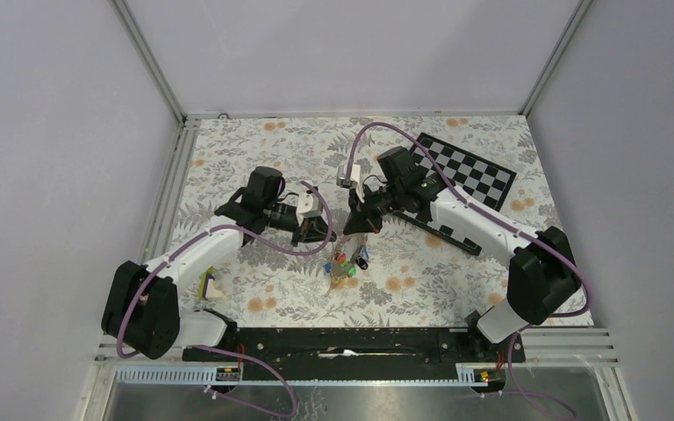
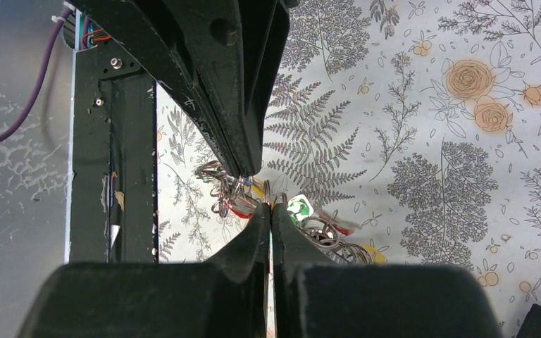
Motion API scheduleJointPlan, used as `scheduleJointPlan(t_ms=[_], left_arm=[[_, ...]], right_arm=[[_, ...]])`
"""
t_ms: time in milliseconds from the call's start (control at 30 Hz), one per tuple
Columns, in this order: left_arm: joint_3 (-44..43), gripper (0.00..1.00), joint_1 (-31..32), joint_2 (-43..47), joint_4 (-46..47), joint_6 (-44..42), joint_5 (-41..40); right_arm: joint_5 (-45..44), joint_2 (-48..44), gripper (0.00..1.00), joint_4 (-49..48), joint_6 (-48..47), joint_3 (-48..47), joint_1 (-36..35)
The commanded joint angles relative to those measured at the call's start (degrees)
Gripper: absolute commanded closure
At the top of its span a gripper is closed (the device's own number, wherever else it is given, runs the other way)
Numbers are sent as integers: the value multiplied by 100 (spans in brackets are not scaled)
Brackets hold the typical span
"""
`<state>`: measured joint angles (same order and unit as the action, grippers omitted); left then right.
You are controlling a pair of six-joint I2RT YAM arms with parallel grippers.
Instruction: Put the keys on the keyring
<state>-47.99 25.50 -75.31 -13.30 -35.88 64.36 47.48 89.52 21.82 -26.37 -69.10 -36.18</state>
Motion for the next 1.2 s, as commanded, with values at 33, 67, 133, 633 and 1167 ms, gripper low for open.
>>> scheduleJointPlan(t_ms=[33,67,133,633,1167], left_arm=[[-270,100,8,169,-339,-94,144],[-336,100,8,159,-329,-21,139],[-440,100,8,121,-332,152,166],[-440,55,-124,-39,-524,-35,533],[-657,61,-124,-296,126,493,327]], right_arm=[[-4,-277,100,-360,177,6,130],[-17,-267,100,-353,170,23,129],[-57,-273,100,-360,147,65,138],[118,-529,100,-359,146,98,274],[218,-449,100,-357,150,101,301]])
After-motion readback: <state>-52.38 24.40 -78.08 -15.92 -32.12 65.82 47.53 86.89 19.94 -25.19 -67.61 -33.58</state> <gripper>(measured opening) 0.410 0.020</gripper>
